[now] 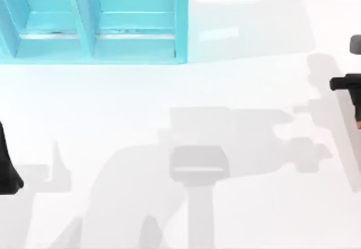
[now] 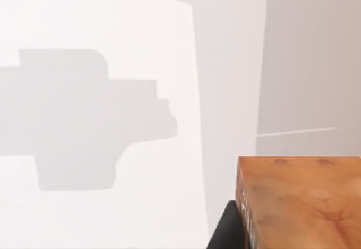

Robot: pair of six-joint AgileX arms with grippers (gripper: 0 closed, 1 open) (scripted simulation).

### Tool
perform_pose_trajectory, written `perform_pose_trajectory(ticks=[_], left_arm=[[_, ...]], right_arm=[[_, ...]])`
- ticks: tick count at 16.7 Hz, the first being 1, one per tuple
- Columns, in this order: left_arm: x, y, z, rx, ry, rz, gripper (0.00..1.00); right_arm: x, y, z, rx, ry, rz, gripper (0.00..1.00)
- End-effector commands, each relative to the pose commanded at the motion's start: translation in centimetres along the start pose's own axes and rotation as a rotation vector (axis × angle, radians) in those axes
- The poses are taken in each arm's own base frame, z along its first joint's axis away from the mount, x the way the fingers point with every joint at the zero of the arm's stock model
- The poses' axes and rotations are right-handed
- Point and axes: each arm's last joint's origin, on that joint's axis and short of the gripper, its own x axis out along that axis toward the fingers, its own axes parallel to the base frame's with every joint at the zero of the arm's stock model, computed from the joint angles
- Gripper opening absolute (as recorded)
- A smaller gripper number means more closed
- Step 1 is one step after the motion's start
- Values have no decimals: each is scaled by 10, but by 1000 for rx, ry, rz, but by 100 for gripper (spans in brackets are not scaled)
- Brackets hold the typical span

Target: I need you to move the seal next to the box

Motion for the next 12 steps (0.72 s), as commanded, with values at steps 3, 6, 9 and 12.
perform_pose_trajectory(ticks=[3, 6, 9, 12], left_arm=[[0, 0, 0, 0, 0, 0, 100], [0, 0, 0, 0, 0, 0, 100], [0, 0, 0, 0, 0, 0, 100], [0, 0, 0, 0, 0, 0, 100]], right_arm=[[0, 0, 0, 0, 0, 0, 0], [0, 0, 0, 0, 0, 0, 23], [0, 0, 0, 0, 0, 0, 45], [0, 0, 0, 0, 0, 0, 68]])
